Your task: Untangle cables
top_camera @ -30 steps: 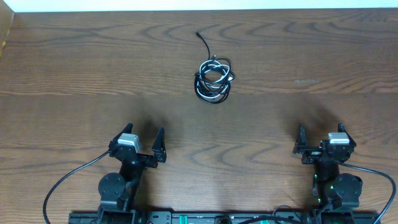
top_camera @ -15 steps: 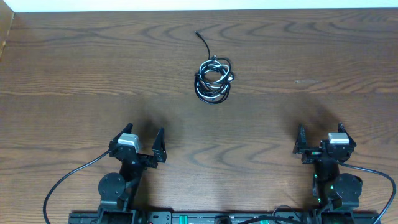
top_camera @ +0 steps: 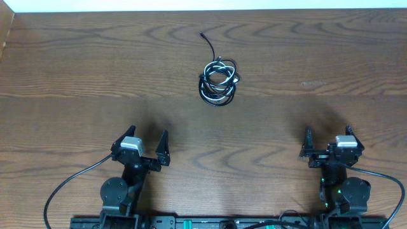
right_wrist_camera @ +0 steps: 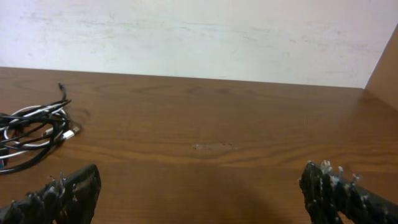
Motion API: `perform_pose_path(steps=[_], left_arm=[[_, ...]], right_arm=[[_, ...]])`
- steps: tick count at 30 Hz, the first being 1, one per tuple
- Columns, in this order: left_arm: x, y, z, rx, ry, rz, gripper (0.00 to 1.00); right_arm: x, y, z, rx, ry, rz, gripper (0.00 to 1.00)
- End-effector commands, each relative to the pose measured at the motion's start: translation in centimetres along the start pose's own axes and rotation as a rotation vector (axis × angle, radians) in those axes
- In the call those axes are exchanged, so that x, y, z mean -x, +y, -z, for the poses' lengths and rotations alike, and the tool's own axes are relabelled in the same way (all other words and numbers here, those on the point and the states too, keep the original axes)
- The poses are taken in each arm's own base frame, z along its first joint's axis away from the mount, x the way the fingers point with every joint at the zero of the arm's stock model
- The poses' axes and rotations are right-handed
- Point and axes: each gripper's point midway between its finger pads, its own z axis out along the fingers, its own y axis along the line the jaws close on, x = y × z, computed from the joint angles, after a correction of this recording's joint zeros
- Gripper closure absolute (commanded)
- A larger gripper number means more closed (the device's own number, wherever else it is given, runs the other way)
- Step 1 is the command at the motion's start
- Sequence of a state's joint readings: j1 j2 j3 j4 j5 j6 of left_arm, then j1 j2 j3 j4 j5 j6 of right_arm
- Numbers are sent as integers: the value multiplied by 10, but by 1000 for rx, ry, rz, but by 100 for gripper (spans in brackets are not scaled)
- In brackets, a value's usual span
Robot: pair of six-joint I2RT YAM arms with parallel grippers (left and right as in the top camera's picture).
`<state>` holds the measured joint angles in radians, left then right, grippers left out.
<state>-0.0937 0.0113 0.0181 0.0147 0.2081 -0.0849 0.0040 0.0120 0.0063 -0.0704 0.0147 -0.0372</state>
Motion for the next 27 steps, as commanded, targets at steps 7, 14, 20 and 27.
perform_pose_path(steps=[7, 14, 20, 27], left_arm=[[31, -11, 4, -49, -101, -27, 5], [77, -24, 22, -72, -114, 21, 5], [125, -40, 41, -97, -89, 23, 5], [158, -54, 47, -119, 62, 52, 5]], right_arm=[[-1, 3, 0, 12, 4, 9, 1], [-1, 3, 0, 12, 4, 9, 1], [-1, 3, 0, 12, 4, 9, 1], [-1, 3, 0, 12, 4, 9, 1]])
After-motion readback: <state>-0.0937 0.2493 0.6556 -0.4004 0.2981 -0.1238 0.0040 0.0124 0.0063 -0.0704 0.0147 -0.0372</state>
